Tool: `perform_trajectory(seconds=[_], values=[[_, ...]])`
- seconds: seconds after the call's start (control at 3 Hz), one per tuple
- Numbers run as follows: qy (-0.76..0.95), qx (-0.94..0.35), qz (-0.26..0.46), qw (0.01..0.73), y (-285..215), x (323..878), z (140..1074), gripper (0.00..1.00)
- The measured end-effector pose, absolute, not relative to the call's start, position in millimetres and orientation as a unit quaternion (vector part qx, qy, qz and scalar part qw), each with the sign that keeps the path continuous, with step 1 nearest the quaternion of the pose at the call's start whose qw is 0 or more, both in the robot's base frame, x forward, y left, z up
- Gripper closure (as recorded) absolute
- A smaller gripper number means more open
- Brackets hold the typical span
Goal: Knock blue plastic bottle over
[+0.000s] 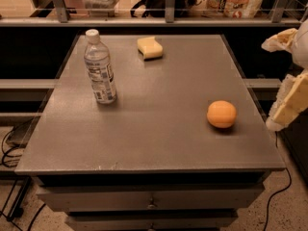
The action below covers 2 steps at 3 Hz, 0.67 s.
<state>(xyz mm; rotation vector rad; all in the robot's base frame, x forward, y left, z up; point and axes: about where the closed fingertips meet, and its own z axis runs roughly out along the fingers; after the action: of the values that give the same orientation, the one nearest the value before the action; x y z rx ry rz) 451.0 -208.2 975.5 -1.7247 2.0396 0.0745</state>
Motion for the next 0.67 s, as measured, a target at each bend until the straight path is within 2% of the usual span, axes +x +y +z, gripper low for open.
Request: perform_trajectory(seconds=[0.33, 0.67], values=[[0.713, -0.641, 0.082, 0.272, -195, 457, 973, 0.0], [0.658, -0.648, 0.169, 0.344, -157, 476, 972, 0.0]])
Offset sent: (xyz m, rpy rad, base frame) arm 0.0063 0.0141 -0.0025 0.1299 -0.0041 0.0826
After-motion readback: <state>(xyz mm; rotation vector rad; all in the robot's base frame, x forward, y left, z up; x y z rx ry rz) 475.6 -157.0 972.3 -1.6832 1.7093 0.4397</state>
